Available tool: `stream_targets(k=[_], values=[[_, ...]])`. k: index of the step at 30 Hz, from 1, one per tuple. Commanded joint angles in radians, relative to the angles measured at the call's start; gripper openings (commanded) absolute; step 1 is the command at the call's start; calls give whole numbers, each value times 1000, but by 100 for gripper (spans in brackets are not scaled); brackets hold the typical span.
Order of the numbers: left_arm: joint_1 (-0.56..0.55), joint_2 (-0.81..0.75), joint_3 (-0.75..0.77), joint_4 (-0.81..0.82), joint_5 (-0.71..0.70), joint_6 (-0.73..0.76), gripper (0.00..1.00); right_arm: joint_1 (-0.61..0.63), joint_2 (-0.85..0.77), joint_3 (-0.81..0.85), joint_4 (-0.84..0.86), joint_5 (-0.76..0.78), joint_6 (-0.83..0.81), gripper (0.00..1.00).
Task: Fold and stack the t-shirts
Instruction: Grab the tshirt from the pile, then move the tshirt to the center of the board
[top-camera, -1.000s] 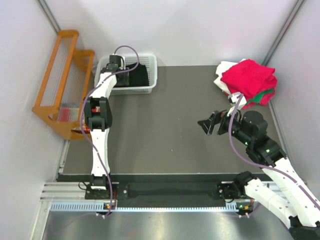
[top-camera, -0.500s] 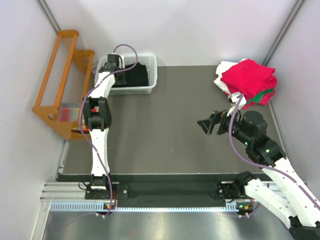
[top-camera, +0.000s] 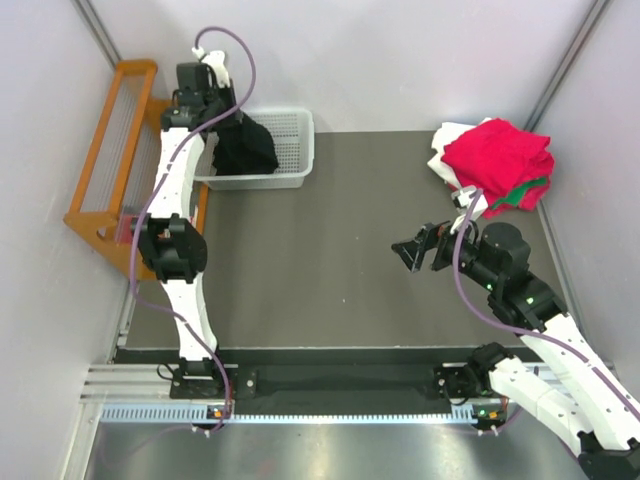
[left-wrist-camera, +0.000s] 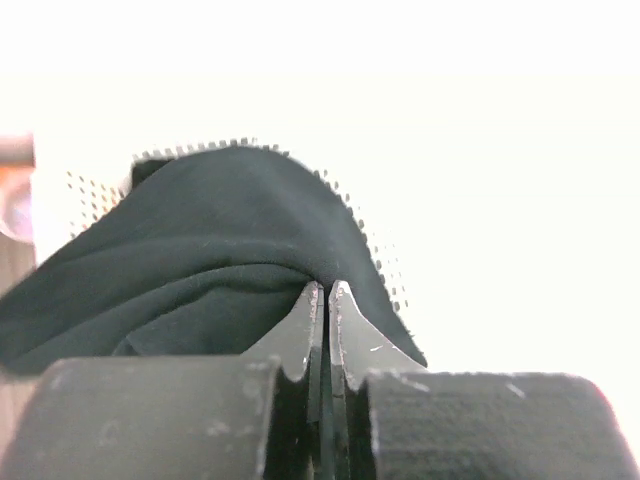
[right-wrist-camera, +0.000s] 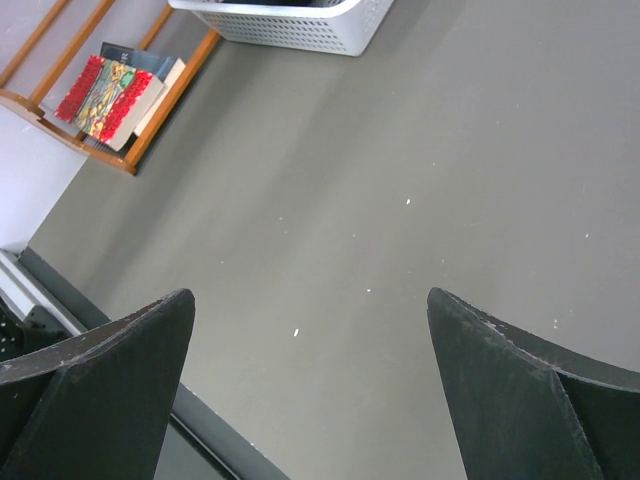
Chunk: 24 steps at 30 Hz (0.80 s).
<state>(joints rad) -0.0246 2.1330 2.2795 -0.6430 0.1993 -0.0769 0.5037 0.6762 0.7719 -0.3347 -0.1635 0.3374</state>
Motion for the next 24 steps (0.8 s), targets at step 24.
stream_targets(k=[24], values=[[-75, -594, 175, -49, 210, -168, 0, 19, -89, -17, -3, -62, 3, 100]])
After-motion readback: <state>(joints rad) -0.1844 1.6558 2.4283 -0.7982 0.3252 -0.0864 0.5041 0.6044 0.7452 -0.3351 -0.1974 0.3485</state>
